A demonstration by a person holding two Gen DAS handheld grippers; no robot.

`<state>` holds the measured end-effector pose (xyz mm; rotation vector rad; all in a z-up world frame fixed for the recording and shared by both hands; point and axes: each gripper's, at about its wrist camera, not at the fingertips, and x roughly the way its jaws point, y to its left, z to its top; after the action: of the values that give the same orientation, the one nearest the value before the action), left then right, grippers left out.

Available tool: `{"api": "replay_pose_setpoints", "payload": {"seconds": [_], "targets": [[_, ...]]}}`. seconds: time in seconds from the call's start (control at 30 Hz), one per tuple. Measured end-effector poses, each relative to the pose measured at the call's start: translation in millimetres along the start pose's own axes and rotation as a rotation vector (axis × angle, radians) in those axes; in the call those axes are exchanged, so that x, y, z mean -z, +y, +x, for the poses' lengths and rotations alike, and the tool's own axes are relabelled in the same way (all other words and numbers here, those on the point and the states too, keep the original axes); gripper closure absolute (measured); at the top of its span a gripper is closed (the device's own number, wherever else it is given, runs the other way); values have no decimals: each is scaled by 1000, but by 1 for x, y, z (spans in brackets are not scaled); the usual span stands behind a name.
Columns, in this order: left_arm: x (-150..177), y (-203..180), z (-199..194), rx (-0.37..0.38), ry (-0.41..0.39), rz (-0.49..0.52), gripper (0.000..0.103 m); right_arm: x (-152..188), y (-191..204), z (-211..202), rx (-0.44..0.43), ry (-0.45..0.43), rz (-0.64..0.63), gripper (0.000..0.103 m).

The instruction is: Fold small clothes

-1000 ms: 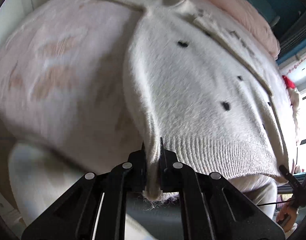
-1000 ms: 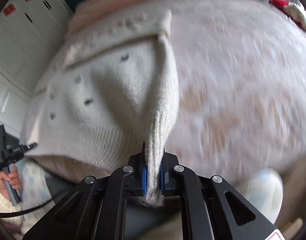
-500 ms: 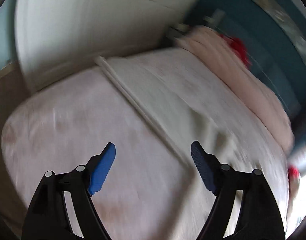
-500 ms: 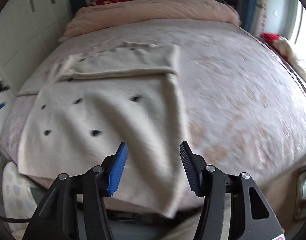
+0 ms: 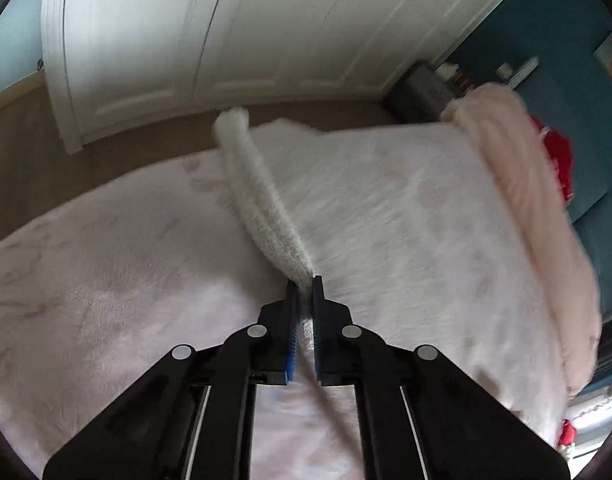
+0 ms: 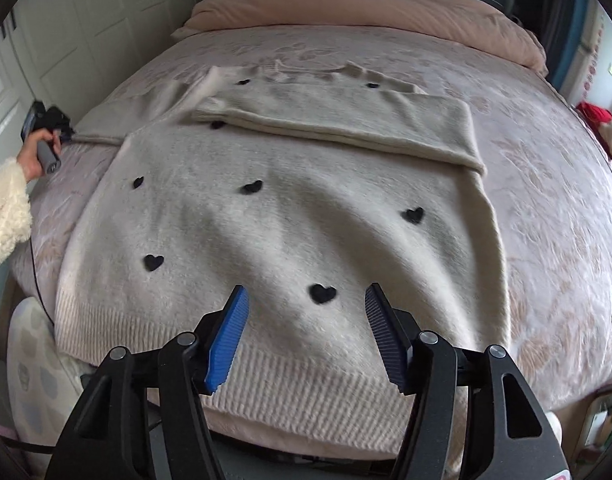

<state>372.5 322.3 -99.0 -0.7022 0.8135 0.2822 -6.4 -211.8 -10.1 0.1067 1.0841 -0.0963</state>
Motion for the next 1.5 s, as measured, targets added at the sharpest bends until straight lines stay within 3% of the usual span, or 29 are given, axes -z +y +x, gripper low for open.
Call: {"api": "replay_pose_setpoints", "payload": {"seconds": [0.07,0.17,0.23,0.37,0.4,0.43,0.47,0.57,0.63,0.77,0.9,1.0,1.1,1.23,1.3,1.37,1.4,1.43,1.47,1.5], "targets": [[3,-26,-28,52,-52,70,99,-1,0,2,-18,0,8,44],[30,-100,-86,200,-104,255,99,2,-5,0,-49,-19,38,44],[74,-160,-128,340,-95,399,98,5,-11,-4,-59,-30,62,43],[194,-249,-172,547,56,613,93,15,-31,-15,-94,-58,122,41],[241,-264,-174,601,152,641,75,18,-35,-17,-93,-67,128,40],[266,-267,-173,630,204,645,48,23,-42,-20,-80,-82,133,37],[293,-268,-171,642,243,637,41,25,-47,-22,-70,-87,132,36],[374,-243,-173,619,301,611,38,35,-69,-30,-50,-104,138,36],[393,-217,-173,590,308,574,37,38,-78,-32,-36,-118,130,32],[370,-176,-153,494,323,444,37,24,-83,-29,-9,-151,73,31],[313,-151,-124,356,285,345,37,-23,-42,-17,17,-235,-162,30],[268,-146,-93,332,291,213,37,-60,4,6,18,-305,-373,27],[241,-138,-50,331,327,46,40,-94,41,38,-38,-299,-467,27],[236,-132,-7,296,417,-39,56,-123,93,92,-35,-270,-669,27],[235,-123,-2,287,425,-35,72,-125,117,115,-14,-267,-835,27],[235,-120,-3,300,418,-10,77,-121,133,130,-3,-259,-967,31],[235,-118,-3,301,414,2,83,-118,141,140,-20,-233,-1027,42],[235,-117,-3,300,411,11,85,-119,144,146,-37,-203,-1045,80],[234,-116,-1,303,411,11,86,-123,145,153,-63,-158,-1033,100],[234,-115,-2,307,410,10,86,-136,140,154,-86,-132,-943,98]]}}
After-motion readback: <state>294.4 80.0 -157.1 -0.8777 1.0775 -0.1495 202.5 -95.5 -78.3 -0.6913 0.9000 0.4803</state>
